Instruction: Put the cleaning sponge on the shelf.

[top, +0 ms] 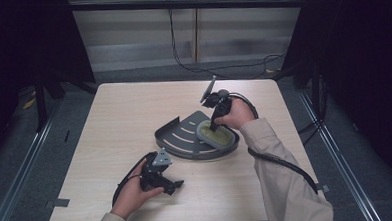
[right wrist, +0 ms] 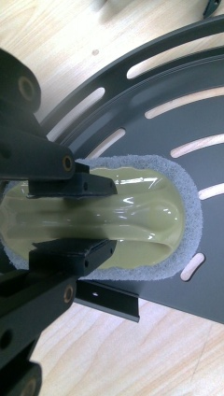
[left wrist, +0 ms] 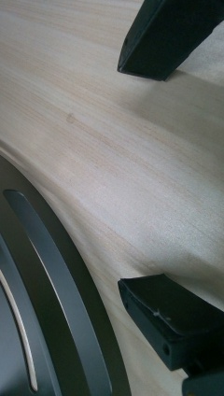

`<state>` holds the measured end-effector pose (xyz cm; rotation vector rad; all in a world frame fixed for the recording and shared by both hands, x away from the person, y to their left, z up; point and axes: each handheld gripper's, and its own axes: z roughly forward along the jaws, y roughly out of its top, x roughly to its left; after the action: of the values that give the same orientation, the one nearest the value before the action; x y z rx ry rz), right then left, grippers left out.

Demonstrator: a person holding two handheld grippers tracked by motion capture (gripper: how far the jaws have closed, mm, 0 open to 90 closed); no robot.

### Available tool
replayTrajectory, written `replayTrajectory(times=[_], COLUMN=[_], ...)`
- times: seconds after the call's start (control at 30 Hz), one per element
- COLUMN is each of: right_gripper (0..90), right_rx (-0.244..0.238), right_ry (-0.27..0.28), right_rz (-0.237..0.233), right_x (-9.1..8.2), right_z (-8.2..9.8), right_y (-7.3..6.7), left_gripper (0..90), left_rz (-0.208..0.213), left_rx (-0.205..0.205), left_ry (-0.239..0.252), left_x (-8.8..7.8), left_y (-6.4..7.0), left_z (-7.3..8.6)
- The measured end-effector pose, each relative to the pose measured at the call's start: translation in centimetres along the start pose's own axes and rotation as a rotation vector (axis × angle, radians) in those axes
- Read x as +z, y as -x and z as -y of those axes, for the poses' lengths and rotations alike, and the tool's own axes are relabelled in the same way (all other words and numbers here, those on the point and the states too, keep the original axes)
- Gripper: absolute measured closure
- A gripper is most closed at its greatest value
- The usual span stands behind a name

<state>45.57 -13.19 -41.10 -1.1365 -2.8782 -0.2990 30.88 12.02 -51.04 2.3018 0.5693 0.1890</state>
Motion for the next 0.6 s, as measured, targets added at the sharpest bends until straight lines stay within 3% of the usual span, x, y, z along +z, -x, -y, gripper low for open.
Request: replayTrajectory(times=[0.23, 0.37, 0.57, 0.6], right_gripper=[70.8, 70.8, 70.7, 70.7], right_rx=[0.01, 0.042, 0.031, 0.05], right_ry=[0.006, -0.004, 0.0, -0.003], right_rz=[0.005, 0.001, 0.013, 0.009], right_x=[0.18, 0.18, 0.37, 0.37], right_z=[0.06, 0.02, 0.2, 0.21], right_y=[0.15, 0.1, 0.33, 0.26], left_gripper=[0.0, 0.0, 0.0, 0.0], left_rz=[0.0, 0.0, -0.001, -0.001], left_rx=[0.0, 0.0, 0.0, 0.0], left_ry=[0.0, 0.0, 0.0, 0.0], left_x=[0.0, 0.0, 0.0, 0.0], left_y=[0.0, 0.0, 0.0, 0.0], left_z=[0.0, 0.0, 0.0, 0.0])
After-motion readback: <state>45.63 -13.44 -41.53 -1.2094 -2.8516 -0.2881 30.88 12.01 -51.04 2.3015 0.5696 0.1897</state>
